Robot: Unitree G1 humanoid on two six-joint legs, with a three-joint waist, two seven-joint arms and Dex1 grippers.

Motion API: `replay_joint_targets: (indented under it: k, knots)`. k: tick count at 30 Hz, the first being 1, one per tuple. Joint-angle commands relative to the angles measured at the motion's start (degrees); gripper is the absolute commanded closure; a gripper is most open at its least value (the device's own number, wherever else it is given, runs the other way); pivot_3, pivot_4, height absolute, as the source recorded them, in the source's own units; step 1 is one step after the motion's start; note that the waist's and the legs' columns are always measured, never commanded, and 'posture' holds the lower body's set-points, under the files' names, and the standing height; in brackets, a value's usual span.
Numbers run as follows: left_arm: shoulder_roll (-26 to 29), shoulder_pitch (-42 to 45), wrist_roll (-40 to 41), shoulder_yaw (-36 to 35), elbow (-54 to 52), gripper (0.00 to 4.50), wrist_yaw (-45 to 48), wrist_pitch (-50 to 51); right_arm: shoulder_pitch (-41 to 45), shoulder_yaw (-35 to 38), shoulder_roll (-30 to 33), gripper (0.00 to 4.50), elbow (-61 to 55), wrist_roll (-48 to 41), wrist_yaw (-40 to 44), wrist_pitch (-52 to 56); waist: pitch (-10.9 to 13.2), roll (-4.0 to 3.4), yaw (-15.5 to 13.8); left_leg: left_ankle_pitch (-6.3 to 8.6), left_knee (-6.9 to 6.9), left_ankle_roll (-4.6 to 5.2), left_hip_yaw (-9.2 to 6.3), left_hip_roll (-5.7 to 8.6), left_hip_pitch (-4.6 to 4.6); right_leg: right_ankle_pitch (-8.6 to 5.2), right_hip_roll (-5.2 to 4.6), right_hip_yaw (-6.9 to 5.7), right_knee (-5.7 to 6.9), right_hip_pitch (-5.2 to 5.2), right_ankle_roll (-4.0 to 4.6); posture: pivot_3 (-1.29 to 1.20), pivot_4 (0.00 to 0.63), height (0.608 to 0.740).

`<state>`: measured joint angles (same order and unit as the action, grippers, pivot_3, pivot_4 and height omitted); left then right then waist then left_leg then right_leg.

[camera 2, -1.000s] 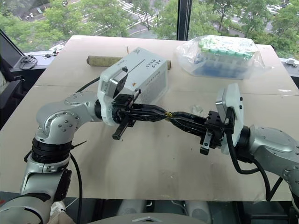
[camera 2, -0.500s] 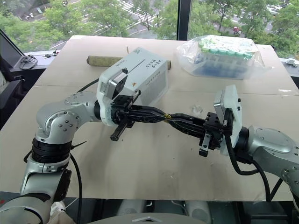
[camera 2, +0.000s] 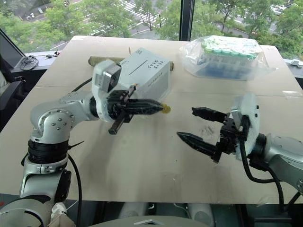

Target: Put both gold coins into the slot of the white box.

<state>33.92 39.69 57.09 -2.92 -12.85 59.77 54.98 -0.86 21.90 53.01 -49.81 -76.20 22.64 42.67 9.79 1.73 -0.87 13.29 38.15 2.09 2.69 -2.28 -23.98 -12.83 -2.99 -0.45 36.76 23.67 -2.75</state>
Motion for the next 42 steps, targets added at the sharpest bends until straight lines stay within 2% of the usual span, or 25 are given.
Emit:
replay_joint_targets:
  k: [1,5,8,11,14,17,23,32,42]
  knots:
    - [-0.12,5.86,-1.92,-6.16,4.29,4.50,-8.87,-2.09,-5.00,9.00,0.15,0.05,-4.23,5.43,5.01,-4.08,0.00,0.01,-0.07,0.00,0.00,0.00,-0.03,0.00,-0.02,0.00,0.00,-0.03,0.00,0.00,-0.01,0.00,0.150,0.740]
    - [2.26,13.22,-12.01,-5.53,10.65,4.50,-17.76,-4.92,-12.25,16.21,-1.19,0.05,-6.00,11.69,9.03,-6.87,0.00,0.04,-0.05,0.00,0.02,0.00,0.00,0.04,0.01,0.00,0.01,-0.01,-0.01,-0.04,-0.04,0.00,0.150,0.740]
    - [5.02,19.13,-18.60,-2.20,16.79,4.50,-19.72,-3.93,-14.89,20.32,-2.38,0.05,-5.50,12.39,11.09,-8.93,0.00,0.05,0.05,0.00,0.02,0.00,0.05,0.05,0.02,0.00,0.01,0.02,-0.01,-0.04,-0.05,0.00,0.150,0.740]
    - [7.14,24.29,-24.16,2.39,22.79,4.50,-19.79,-1.49,-15.07,22.20,-3.19,0.05,-5.04,11.90,12.15,-11.02,0.00,0.05,0.03,0.00,0.02,0.00,0.04,0.05,0.03,0.00,0.02,0.01,0.00,-0.04,-0.05,0.00,0.150,0.740]
    - [8.69,29.57,-29.20,8.66,29.72,4.50,-14.47,-0.97,-13.74,22.61,-3.50,0.05,-5.24,10.48,11.83,-13.16,0.01,0.06,0.03,0.00,0.00,0.00,0.04,0.04,0.04,-0.01,0.02,0.01,-0.01,-0.04,-0.04,0.00,0.150,0.740]
    - [8.19,33.13,-31.57,11.64,34.58,4.50,-10.58,0.41,-13.27,21.57,-3.63,0.05,-5.81,10.50,10.41,-13.89,0.02,0.07,0.03,0.00,-0.01,-0.01,0.05,0.04,0.02,-0.01,0.00,0.01,0.00,-0.02,-0.01,0.00,0.150,0.740]
    - [6.91,36.36,-34.90,13.98,39.27,4.50,-8.66,4.88,-13.76,17.98,-4.13,0.05,-8.52,11.46,6.76,-14.26,0.02,0.08,0.06,0.01,-0.03,0.00,0.02,0.04,-0.08,0.00,0.00,-0.01,-0.03,0.04,0.00,0.00,0.150,0.740]
    - [5.33,37.60,-37.01,14.42,39.94,4.50,-7.75,11.17,-10.33,11.62,-2.79,0.05,-9.60,12.73,0.77,-13.70,0.03,0.09,0.05,0.01,0.02,0.00,0.03,0.03,-0.08,-0.01,-0.03,-0.01,-0.01,0.04,-0.01,0.00,0.150,0.740]
    - [5.54,35.45,-40.74,16.32,35.08,4.50,-9.29,10.33,-10.93,11.74,-2.47,0.05,-8.70,13.18,1.51,-14.07,0.03,0.09,0.07,0.01,0.02,0.00,0.03,0.03,-0.08,0.03,-0.02,-0.01,0.01,0.04,0.05,0.00,0.150,0.740]
